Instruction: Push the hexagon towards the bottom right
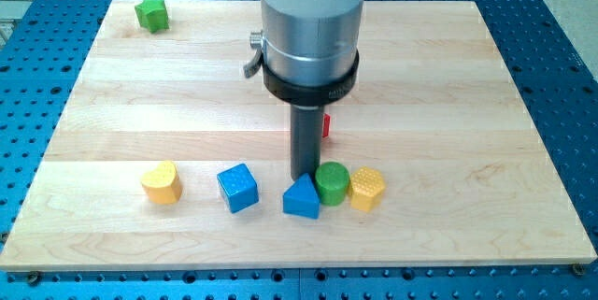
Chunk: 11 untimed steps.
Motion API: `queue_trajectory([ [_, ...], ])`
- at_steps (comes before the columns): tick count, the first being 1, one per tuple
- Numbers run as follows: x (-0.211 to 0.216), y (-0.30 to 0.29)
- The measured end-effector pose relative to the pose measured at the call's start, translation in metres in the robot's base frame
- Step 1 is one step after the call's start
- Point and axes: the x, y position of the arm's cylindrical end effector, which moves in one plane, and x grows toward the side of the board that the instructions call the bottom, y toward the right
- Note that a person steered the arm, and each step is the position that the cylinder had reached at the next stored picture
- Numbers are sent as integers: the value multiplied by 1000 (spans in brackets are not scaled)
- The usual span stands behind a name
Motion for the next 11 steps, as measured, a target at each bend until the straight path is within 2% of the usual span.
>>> queue_trajectory([
  [1, 20, 72],
  [2, 33, 115],
  [3, 5, 114],
  [4, 9, 147],
  [5, -2, 121],
  [6, 25, 102],
  [8, 41, 189],
  [9, 25, 189],
  [10, 41, 147],
  [11, 82, 146],
])
